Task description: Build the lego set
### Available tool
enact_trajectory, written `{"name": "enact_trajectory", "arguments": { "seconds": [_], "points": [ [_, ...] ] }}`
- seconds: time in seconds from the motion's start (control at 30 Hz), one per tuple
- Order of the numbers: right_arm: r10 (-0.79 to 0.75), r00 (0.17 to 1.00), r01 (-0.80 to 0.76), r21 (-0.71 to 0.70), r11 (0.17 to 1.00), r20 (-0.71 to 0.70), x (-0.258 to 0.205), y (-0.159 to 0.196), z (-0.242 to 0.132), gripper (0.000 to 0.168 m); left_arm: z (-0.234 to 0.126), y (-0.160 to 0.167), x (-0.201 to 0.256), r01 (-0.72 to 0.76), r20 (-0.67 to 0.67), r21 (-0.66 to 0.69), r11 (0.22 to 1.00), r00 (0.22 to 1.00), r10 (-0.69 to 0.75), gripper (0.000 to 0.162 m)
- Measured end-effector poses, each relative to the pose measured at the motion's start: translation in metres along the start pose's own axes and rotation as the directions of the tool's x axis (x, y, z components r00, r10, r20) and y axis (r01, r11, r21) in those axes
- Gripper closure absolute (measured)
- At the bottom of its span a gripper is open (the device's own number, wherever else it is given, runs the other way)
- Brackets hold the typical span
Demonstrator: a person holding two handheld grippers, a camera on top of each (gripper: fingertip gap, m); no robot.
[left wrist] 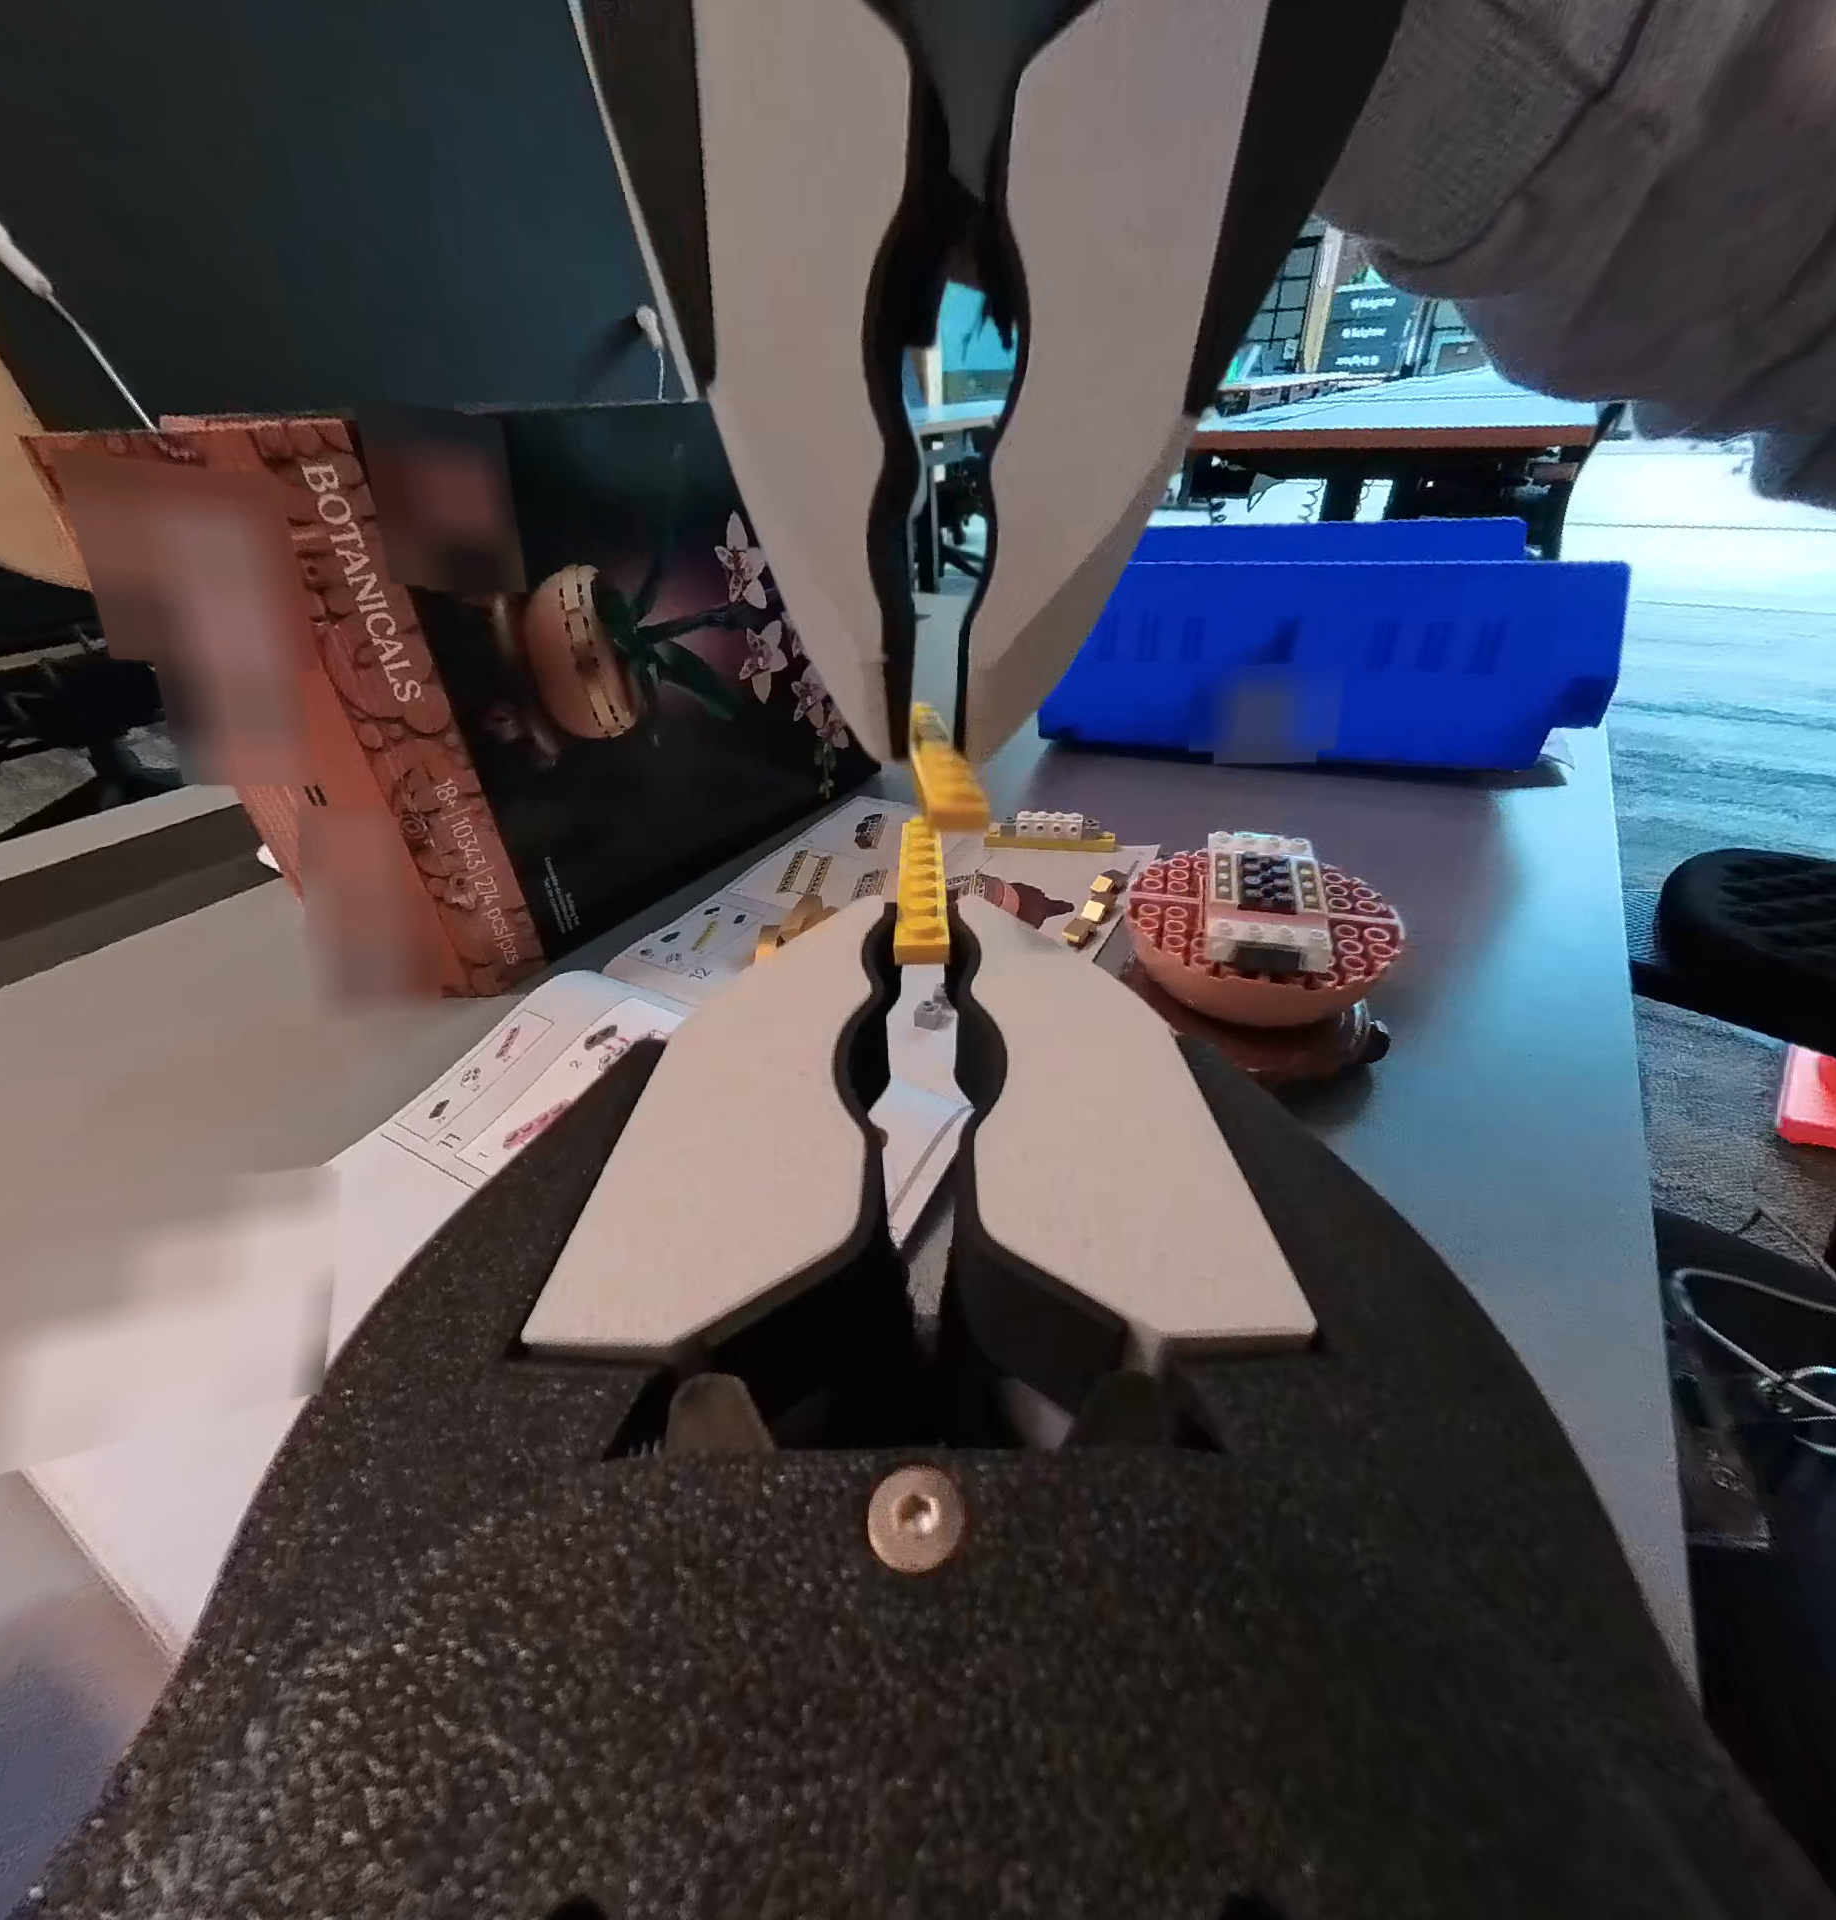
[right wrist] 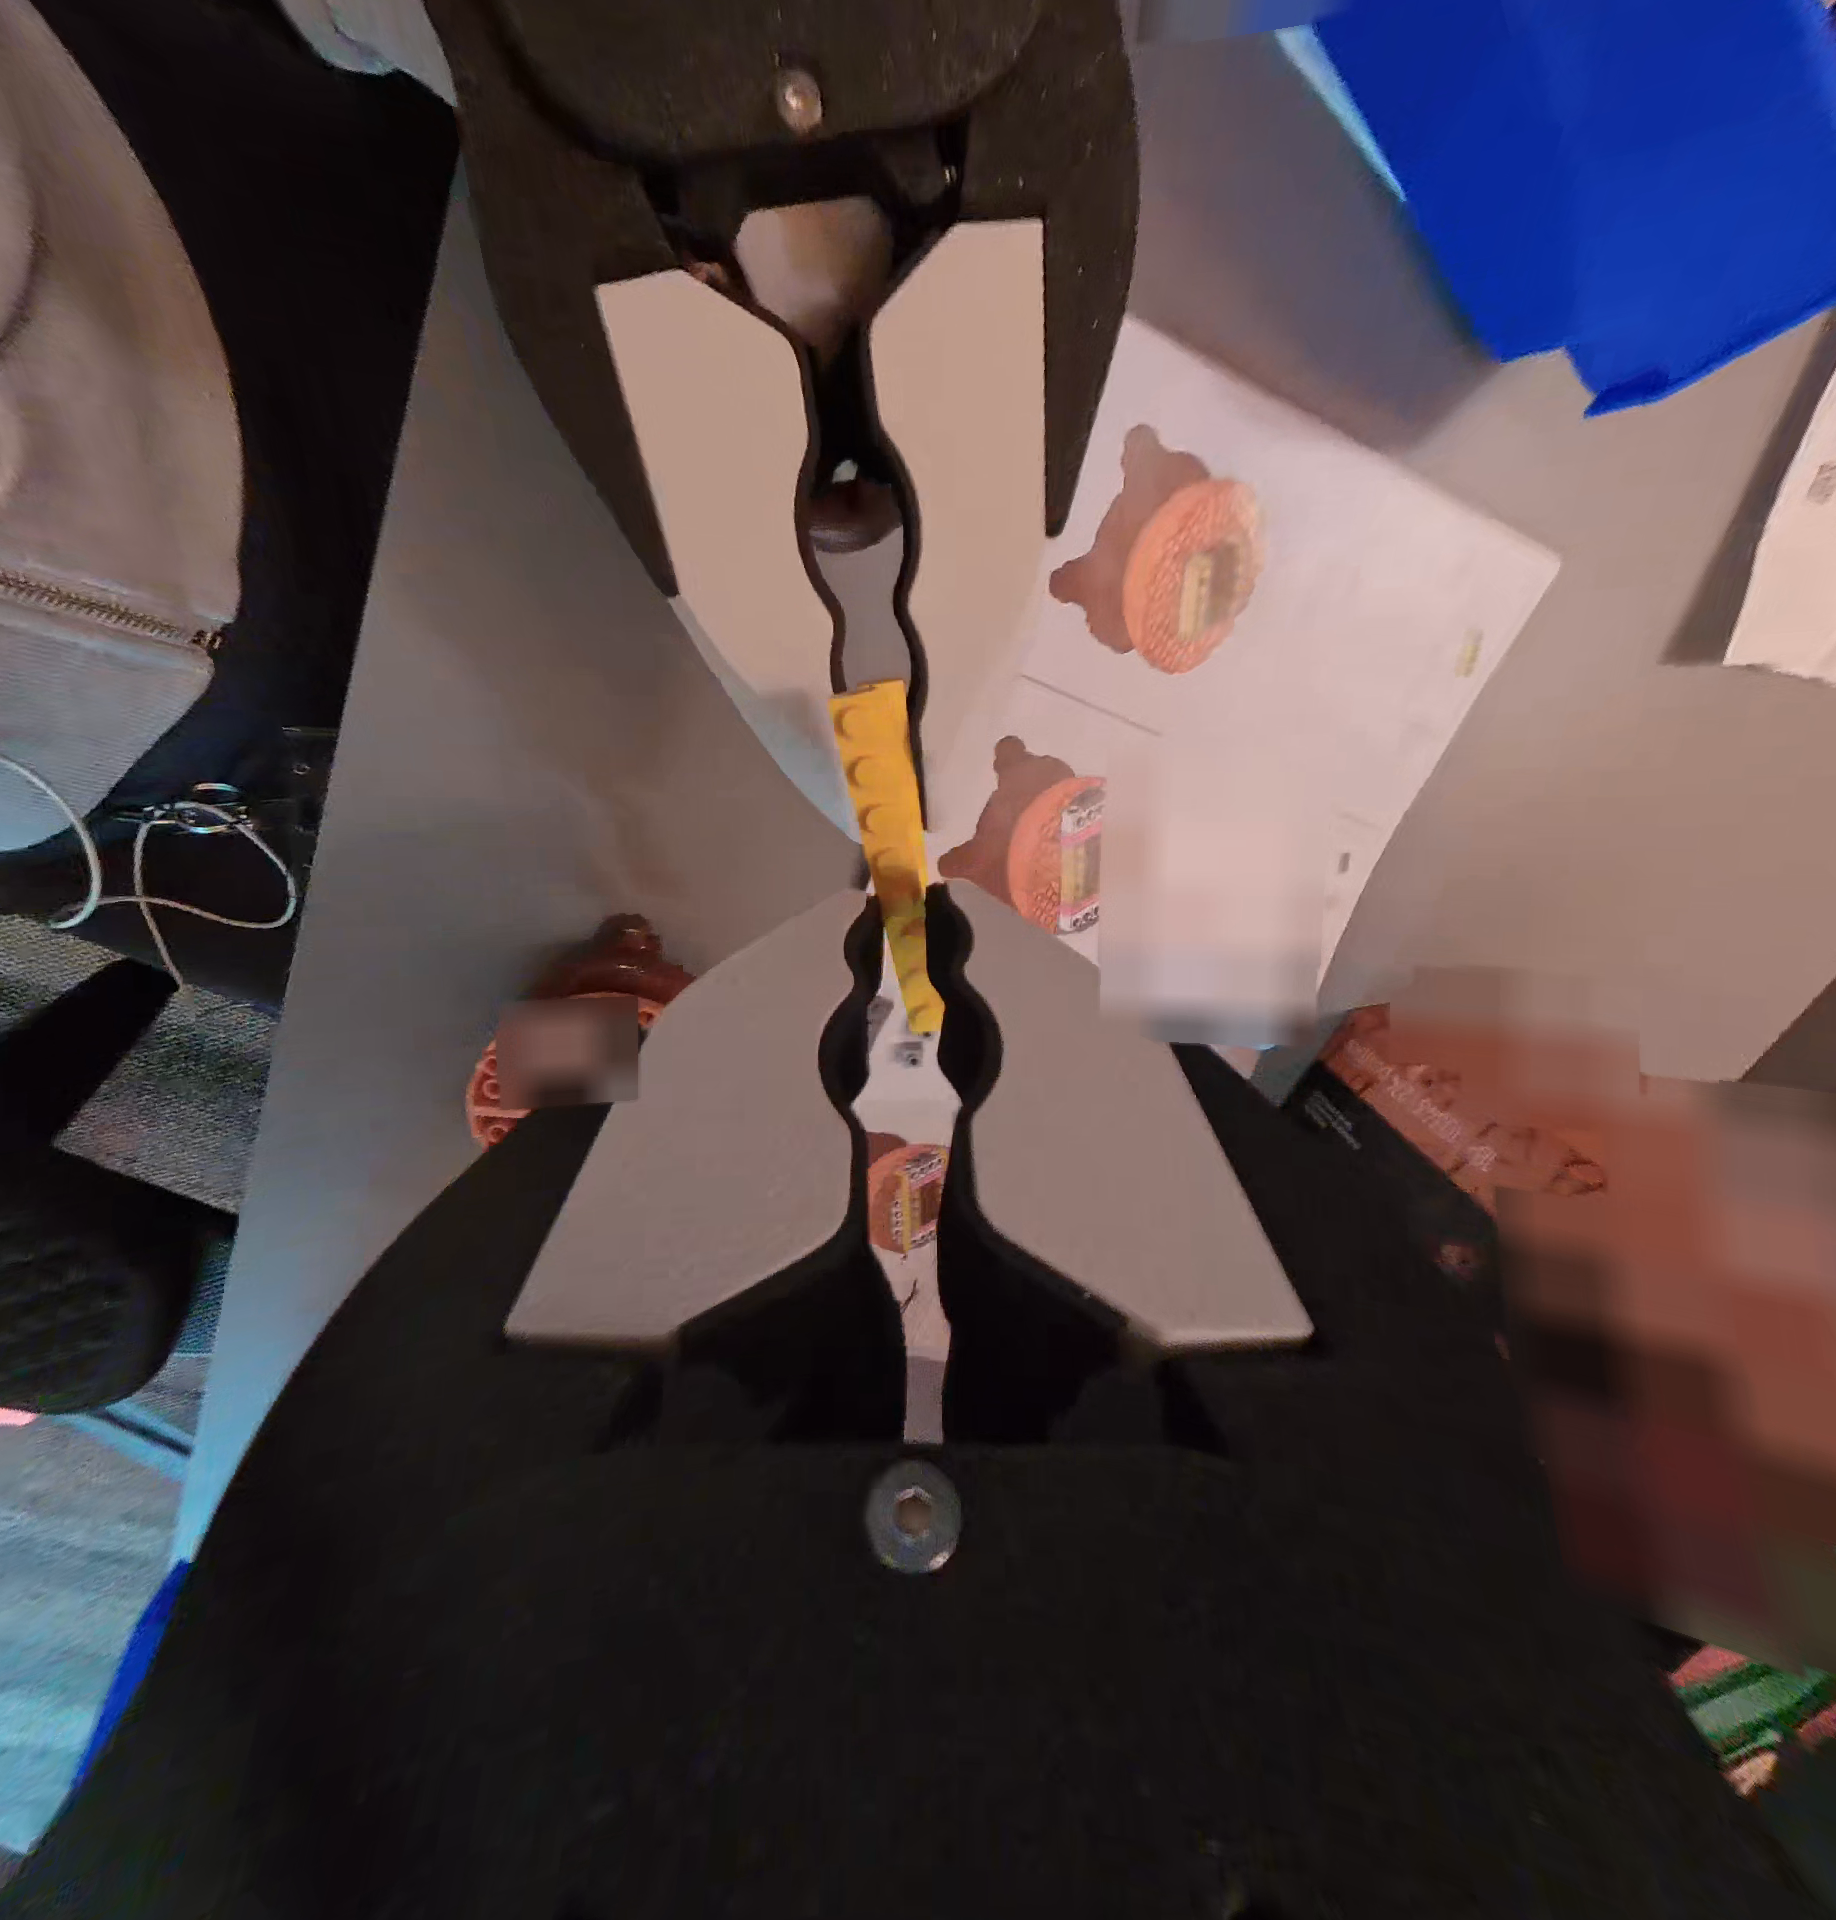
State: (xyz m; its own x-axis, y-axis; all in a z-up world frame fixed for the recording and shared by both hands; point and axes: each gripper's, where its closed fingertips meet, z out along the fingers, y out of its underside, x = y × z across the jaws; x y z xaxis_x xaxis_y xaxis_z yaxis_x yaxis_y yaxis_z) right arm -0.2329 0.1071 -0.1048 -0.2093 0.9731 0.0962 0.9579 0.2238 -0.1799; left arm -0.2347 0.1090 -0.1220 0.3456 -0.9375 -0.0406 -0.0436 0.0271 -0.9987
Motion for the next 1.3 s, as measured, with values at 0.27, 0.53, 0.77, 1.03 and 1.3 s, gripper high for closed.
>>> {"name": "enact_trajectory", "arguments": {
  "seconds": [0.27,0.53,0.77,1.03,1.3],
  "points": [
    [0.061,0.998,-0.061,-0.05,0.997,0.007,0.0,-0.002,0.002,0.16,-0.005,-0.011,0.001,0.002,0.012,0.046,0.999,1.0,-0.002,0.156],
    [0.075,0.997,-0.073,-0.061,0.995,0.023,0.003,-0.004,0.005,0.16,-0.005,-0.011,-0.002,0.009,0.016,0.058,0.998,1.0,-0.01,0.155],
    [0.084,0.996,-0.083,-0.054,0.995,0.031,0.004,-0.006,0.005,0.158,-0.006,-0.012,-0.002,0.019,0.011,0.072,0.997,1.0,-0.02,0.155],
    [0.074,0.997,-0.072,0.045,0.996,-0.035,0.006,-0.01,-0.016,0.147,-0.01,-0.018,0.0,0.06,-0.022,0.103,0.993,0.998,-0.058,0.155],
    [0.149,0.894,0.138,0.576,0.806,-0.422,-0.029,-0.001,-0.054,0.134,-0.014,-0.031,0.015,0.11,-0.119,0.108,0.988,0.988,-0.097,0.155]
  ]
}}
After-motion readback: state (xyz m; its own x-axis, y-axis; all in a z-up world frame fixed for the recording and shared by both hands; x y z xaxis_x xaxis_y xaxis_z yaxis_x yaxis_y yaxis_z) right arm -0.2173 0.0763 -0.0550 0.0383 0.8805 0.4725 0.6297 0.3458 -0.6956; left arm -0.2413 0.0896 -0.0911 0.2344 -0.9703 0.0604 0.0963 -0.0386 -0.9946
